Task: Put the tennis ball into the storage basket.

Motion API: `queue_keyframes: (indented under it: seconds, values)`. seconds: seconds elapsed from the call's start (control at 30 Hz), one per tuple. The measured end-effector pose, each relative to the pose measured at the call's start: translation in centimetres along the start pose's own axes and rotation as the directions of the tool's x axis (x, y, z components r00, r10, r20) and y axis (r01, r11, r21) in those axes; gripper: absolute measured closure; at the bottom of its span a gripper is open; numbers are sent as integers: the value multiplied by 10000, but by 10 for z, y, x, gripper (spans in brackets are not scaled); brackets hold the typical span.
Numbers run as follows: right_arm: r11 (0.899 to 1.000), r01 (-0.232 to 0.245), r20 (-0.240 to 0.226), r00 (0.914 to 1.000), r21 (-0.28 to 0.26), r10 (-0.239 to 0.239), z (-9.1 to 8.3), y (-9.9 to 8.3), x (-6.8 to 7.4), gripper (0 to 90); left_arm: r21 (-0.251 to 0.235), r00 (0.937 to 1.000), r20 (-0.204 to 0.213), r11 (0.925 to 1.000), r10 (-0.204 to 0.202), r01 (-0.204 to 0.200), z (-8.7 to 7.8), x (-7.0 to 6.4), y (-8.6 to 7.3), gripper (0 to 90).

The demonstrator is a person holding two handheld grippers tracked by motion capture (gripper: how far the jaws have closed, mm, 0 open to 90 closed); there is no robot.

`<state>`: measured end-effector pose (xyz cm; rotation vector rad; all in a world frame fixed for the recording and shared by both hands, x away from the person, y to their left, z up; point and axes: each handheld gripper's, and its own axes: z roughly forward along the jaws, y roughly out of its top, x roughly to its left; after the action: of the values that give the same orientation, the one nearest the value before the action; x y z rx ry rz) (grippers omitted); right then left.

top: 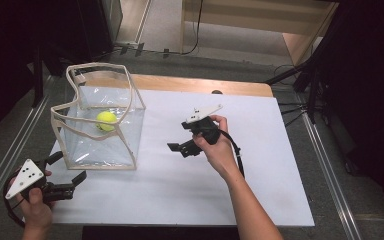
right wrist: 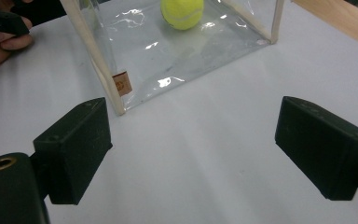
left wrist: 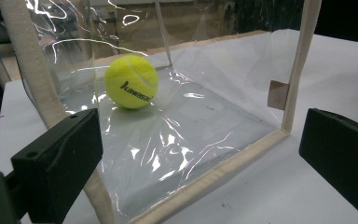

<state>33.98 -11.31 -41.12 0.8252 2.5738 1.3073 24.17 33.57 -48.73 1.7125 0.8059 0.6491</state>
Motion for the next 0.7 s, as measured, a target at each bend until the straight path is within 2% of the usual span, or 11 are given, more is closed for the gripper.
queue_keyframes:
  seconds: [0.37, 0.7]
  values:
    - [9982, -428, 31, 9991, -415, 429, 6, -35, -1, 95, -13, 10000, 6, 10000, 2, -1, 0, 0, 0, 0]
    - [9910, -935, 319, 9948, -955, 970, -6, -71, -7, 95, -69, 9999, -7, 9999, -132, 132, -1, 2, 0, 0]
